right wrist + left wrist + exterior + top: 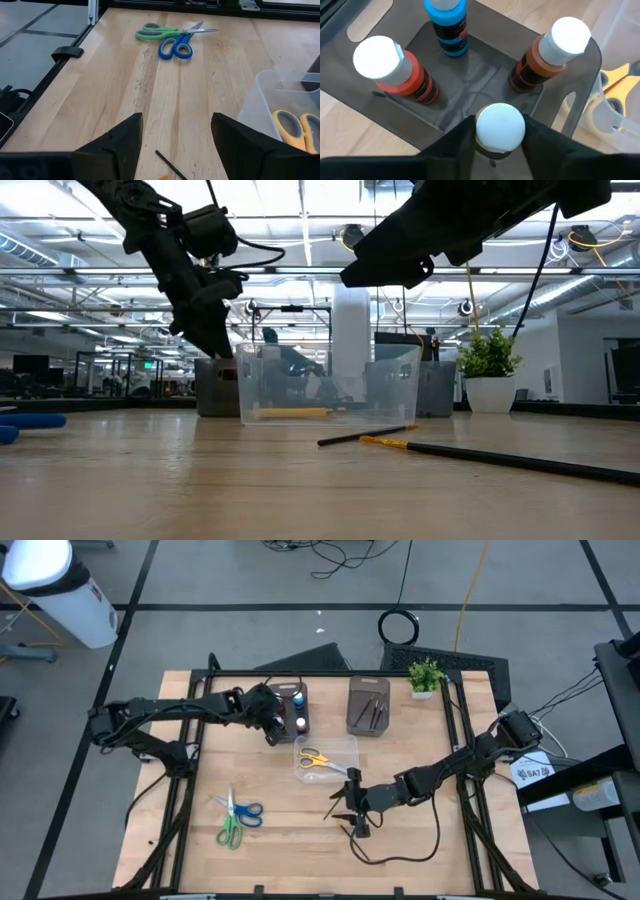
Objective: Pick & Place Paint Supplies
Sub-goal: Put the yellow paint bottle into the left black bin, then put the green scissors into the transparent bin
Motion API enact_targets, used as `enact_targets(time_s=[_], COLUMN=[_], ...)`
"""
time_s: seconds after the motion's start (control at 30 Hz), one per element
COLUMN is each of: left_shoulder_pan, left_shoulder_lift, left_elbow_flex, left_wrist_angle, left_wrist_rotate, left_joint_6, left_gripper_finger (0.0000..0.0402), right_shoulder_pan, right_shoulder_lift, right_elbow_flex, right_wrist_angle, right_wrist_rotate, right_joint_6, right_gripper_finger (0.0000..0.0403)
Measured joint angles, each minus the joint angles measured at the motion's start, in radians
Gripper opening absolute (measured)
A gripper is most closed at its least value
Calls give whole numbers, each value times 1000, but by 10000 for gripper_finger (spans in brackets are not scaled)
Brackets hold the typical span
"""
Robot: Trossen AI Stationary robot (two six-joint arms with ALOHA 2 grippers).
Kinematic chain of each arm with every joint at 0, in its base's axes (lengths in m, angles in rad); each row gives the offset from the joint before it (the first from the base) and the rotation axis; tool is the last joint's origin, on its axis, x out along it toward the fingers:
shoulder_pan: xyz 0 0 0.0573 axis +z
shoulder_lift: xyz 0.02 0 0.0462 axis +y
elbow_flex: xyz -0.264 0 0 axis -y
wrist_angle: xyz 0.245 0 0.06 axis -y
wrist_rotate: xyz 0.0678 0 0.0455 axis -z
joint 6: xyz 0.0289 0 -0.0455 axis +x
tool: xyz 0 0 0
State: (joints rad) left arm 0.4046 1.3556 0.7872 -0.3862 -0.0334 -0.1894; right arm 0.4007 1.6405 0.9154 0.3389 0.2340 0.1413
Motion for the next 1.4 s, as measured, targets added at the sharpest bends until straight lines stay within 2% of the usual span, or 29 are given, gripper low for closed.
enact_targets(time_s=[0.13,0.23,0.4,0.5,0.7,0.83,0.97,1.17,1.4], left_shoulder_pan=[0,0,0,-2,-63,-178,-320,-553,-782], left_shoulder_lift=[-5,-8,-8,-9,-17,-35,-68,-127,-142], left_elbow_flex=[0,9,73,150,346,436,440,295,37], left_wrist_angle=[-3,-5,-68,-182,-515,-676,-778,-783,-786], left_wrist_rotate=[0,0,1,19,42,-4,-65,-70,-62], left_joint_6=[-13,-17,-27,-29,-33,-103,-232,-517,-1051], left_gripper_finger=[245,296,349,368,386,385,378,369,356], right_shoulder_pan=[0,0,0,0,0,0,0,1,7], right_shoulder_lift=[0,0,0,0,0,0,0,0,0], right_elbow_flex=[0,0,1,1,1,1,1,1,1], right_wrist_angle=[-1,-2,-2,-5,-18,-20,-22,-22,-12], right_wrist_rotate=[0,0,0,0,0,0,0,-3,-2], right_joint_6=[0,0,0,0,3,3,22,30,30], right_gripper_finger=[219,220,219,221,218,218,219,217,219])
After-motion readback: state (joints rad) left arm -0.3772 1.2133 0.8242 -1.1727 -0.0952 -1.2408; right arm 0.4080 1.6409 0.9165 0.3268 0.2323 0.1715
